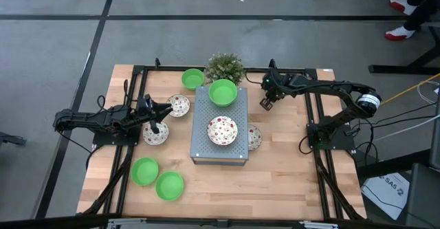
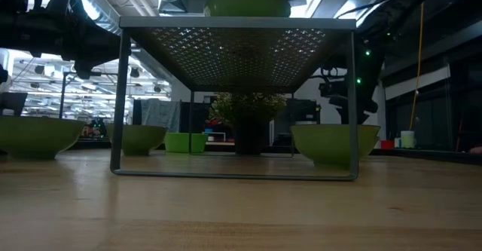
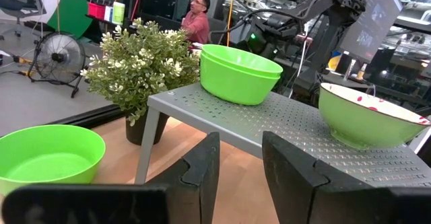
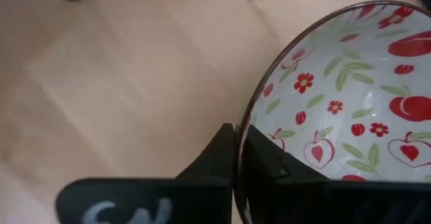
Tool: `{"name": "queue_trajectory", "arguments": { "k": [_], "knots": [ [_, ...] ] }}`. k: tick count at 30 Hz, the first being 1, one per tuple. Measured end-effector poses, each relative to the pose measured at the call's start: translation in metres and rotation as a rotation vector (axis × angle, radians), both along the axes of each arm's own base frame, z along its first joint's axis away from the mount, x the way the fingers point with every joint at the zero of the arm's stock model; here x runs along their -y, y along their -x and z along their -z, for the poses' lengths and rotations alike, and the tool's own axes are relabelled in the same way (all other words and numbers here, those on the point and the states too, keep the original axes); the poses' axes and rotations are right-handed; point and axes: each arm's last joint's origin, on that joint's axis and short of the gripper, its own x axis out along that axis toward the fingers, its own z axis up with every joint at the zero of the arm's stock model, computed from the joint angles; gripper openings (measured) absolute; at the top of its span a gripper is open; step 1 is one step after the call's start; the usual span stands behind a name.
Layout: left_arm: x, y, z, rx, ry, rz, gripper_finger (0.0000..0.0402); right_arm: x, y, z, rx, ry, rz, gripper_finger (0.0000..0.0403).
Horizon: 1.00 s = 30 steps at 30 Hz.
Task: Pick & Place Mini bowls
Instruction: Stack the red patterned bowl on the red patterned bowl on the shelf
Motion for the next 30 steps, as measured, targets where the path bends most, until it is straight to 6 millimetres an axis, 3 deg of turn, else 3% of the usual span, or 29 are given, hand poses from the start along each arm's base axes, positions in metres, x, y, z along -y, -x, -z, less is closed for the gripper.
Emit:
{"name": "queue_trajectory", "arguments": {
  "k": [18, 30],
  "knots": [
    [0.000, 0.000, 0.000, 0.000, 0.000, 0.000, 0.0107, 0.006, -0.012, -0.063, 0.041, -0.006, -0.015, 0.0013],
    [0.000, 0.000, 0.000, 0.000, 0.000, 0.000, 0.0107, -0.017, 0.021, -0.152, 0.347, 0.154, 0.011, 0.0013]
  ]
}}
